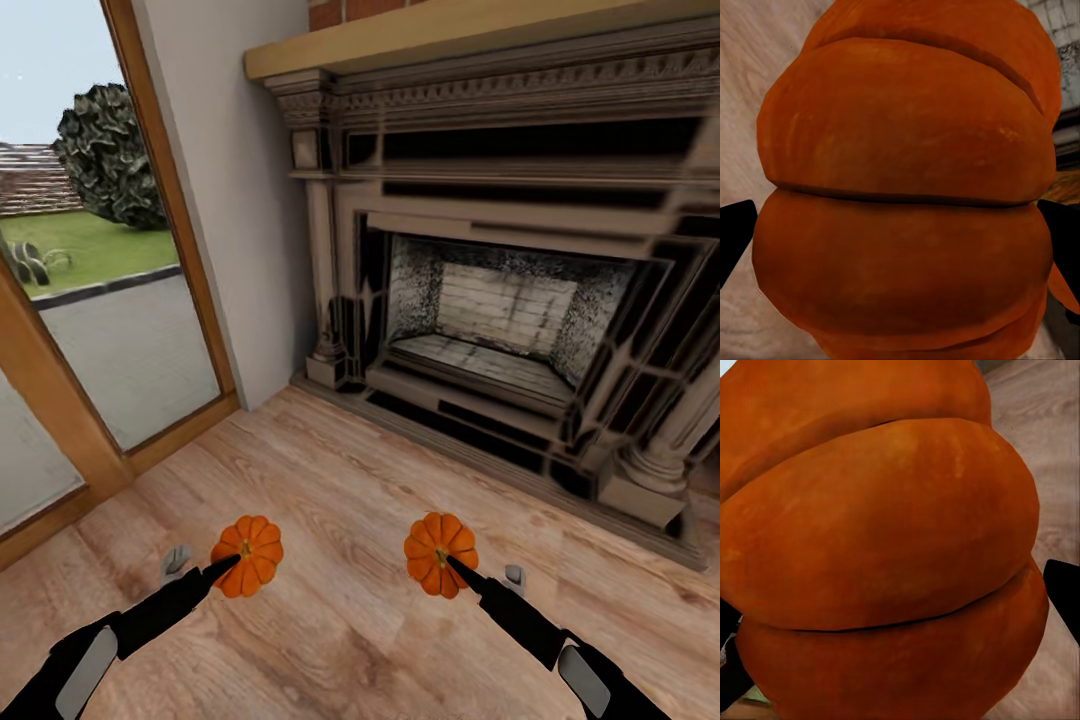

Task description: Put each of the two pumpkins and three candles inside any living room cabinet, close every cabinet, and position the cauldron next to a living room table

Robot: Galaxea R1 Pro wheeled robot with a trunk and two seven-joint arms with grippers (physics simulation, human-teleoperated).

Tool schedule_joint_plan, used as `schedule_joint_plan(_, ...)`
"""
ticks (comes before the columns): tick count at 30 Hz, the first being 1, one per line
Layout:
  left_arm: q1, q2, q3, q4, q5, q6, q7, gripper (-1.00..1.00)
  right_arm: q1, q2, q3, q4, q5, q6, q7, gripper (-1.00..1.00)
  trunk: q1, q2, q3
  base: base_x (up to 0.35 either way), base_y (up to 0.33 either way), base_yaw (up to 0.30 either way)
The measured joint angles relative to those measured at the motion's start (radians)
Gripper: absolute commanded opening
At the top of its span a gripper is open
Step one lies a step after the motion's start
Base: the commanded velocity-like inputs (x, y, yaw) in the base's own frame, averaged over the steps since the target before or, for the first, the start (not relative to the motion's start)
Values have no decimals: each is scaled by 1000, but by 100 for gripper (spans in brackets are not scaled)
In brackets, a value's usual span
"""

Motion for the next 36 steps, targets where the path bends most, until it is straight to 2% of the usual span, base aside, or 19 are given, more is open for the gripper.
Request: schedule_joint_plan(36,0,-1,-3,0,-4,-1,0,-100,0,0,0,1,-1,0,0,-100,0,0,7,0,0,-287)
